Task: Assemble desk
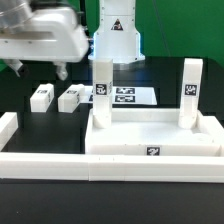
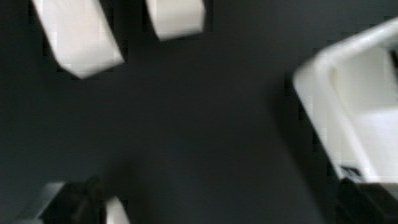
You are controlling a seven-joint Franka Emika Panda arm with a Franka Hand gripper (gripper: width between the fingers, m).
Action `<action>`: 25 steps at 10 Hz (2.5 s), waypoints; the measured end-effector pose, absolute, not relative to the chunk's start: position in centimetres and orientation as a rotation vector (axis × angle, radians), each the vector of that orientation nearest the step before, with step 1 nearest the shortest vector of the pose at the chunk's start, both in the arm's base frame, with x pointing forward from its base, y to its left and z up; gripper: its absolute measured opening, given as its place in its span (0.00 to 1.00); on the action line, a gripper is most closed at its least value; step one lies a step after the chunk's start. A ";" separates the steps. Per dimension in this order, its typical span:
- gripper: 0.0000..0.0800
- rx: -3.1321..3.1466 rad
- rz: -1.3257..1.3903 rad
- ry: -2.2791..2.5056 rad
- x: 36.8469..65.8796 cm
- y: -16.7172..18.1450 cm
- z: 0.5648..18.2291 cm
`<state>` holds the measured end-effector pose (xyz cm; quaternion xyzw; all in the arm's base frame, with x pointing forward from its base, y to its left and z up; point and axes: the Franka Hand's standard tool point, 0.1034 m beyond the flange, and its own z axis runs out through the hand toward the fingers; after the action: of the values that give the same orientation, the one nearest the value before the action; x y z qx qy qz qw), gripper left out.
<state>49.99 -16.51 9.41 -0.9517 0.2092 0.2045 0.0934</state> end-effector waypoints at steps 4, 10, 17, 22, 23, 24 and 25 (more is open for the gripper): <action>0.81 -2.751 0.647 0.712 46.8 -18.4 7.8; 0.81 -2.719 0.729 0.810 43.5 -15.5 5.4; 0.81 -2.540 1.098 0.702 42.9 -14.1 5.5; 0.81 -2.362 1.389 0.680 41.5 -14.2 4.3; 0.81 -2.378 1.377 0.675 41.7 -14.1 4.0; 0.81 -2.381 1.374 0.659 42.0 -13.6 4.1; 0.81 -2.380 1.375 0.645 42.1 -13.2 4.0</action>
Offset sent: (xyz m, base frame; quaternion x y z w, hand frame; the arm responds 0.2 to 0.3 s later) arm 0.0000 0.0000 0.0000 0.0000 0.0000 0.0000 1.0000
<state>42.08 -13.16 4.02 -0.8322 0.2257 0.4810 0.1585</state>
